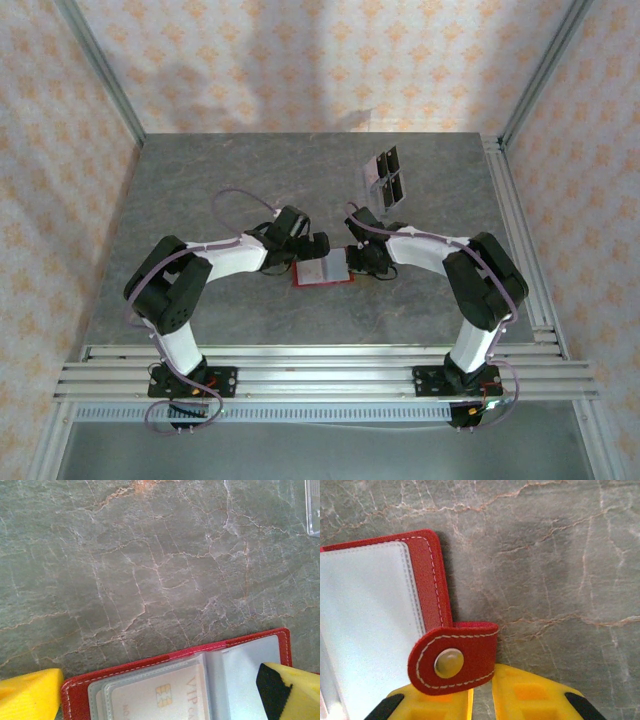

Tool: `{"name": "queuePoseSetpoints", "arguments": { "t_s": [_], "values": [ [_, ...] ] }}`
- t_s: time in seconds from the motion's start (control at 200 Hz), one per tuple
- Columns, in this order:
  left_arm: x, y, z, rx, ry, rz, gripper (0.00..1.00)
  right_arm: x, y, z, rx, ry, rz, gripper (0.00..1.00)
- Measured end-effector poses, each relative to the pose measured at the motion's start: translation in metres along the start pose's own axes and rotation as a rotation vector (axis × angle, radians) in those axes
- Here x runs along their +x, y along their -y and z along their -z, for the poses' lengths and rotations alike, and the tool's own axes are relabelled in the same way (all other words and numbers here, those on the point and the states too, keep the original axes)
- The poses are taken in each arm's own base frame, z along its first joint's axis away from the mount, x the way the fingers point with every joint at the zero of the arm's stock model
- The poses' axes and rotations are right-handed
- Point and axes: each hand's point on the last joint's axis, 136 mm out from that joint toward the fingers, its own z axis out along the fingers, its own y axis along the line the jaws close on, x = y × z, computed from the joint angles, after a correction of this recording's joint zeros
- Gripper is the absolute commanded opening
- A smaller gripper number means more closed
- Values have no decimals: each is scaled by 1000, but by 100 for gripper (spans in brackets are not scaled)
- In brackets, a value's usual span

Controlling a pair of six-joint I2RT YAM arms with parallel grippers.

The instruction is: Put the credit cards into the card holder

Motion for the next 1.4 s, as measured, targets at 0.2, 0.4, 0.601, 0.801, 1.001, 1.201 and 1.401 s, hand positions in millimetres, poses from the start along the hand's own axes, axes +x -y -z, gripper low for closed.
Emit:
{"name": "queuePoseSetpoints", "arguments": {
  "t_s": [0.2,0.4,0.601,0.801,1.001,1.201,1.401],
  "values": [
    [-9,11,14,52,38,21,100,0,0,0,0,0,0,18],
    [-17,41,32,158,82,35,100,0,0,0,0,0,0,17],
    [-8,66,33,220,72,39,100,0,0,0,0,-1,0,17],
    [3,95,21,271,56,39,100,0,0,1,-4,1,-5,22],
    [3,107,19,294,62,63,100,-3,1,9,-37,6,-39,34],
    [-10,134,26,365,96,78,100,-7,12,40,-32,43,-68,35],
    [-14,163,39,446,105,63,100,-6,21,68,-40,105,-97,29]
  ]
}}
